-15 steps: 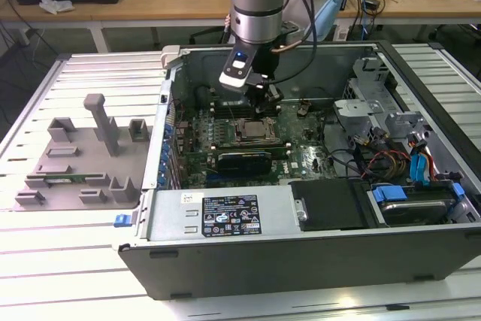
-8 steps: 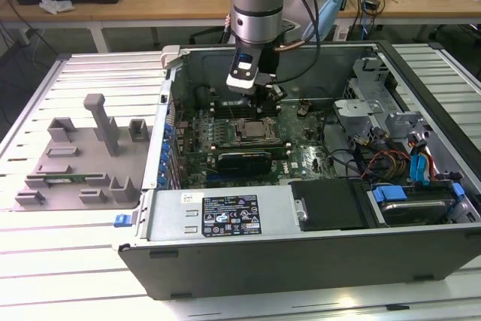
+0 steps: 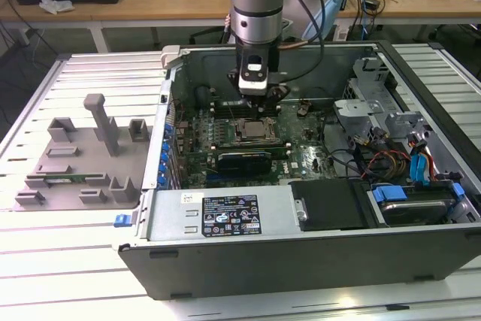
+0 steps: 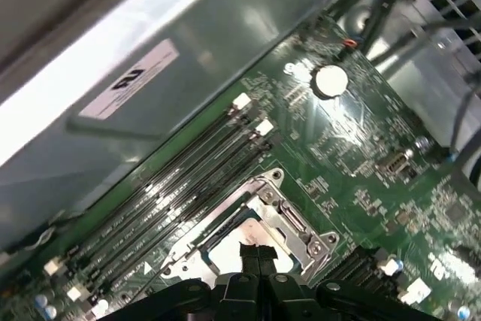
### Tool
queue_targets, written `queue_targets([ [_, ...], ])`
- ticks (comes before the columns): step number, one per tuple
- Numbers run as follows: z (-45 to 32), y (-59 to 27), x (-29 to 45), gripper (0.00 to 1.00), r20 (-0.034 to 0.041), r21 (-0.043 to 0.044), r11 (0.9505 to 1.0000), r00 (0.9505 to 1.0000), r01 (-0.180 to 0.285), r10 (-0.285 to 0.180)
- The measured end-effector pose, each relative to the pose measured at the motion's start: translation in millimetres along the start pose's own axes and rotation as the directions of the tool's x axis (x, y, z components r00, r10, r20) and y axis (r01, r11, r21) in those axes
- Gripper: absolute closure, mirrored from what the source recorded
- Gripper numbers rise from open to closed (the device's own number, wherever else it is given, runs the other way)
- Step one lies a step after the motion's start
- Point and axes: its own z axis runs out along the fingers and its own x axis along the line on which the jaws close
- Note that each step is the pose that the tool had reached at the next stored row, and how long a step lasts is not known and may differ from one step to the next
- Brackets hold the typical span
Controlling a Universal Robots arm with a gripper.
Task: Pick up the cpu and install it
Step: 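Close the cpu cover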
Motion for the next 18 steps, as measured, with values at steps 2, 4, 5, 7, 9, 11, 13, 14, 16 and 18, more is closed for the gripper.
queue_targets([
  [2, 0.1, 0.0, 0.0, 0.89, -0.0006, -0.0015, 0.9993, 0.9993, 0.037, -0.037],
  [4, 0.3, 0.0, 0.0, 0.89, -0.0011, -0.0031, 0.9970, 0.9970, 0.078, -0.078],
  [5, 0.4, 0.0, 0.0, 0.89, -0.0013, -0.0038, 0.9954, 0.9954, 0.096, -0.096],
  [7, 0.8, 0.0, 0.0, 0.89, -0.0019, -0.0062, 0.9874, 0.9874, 0.158, -0.158],
  [9, 1.2, -0.1, 0.0, 0.89, -0.0020, -0.0077, 0.9781, 0.9781, 0.208, -0.208],
  [11, 1.6, 0.0, 0.0, 0.89, -0.0019, -0.0085, 0.9682, 0.9682, 0.250, -0.250],
  [13, 2.1, 0.0, 0.1, 0.89, -0.0017, -0.0096, 0.9536, 0.9537, 0.301, -0.301],
  [14, 2.3, 0.0, 0.1, 0.89, -0.0016, -0.0101, 0.9474, 0.9474, 0.320, -0.320],
  [16, 2.9, 0.0, 0.1, 0.89, -0.0013, -0.0114, 0.9238, 0.9238, 0.383, -0.383],
  [18, 3.3, 0.0, 0.1, 0.89, -0.0010, -0.0123, 0.9062, 0.9063, 0.423, -0.423],
])
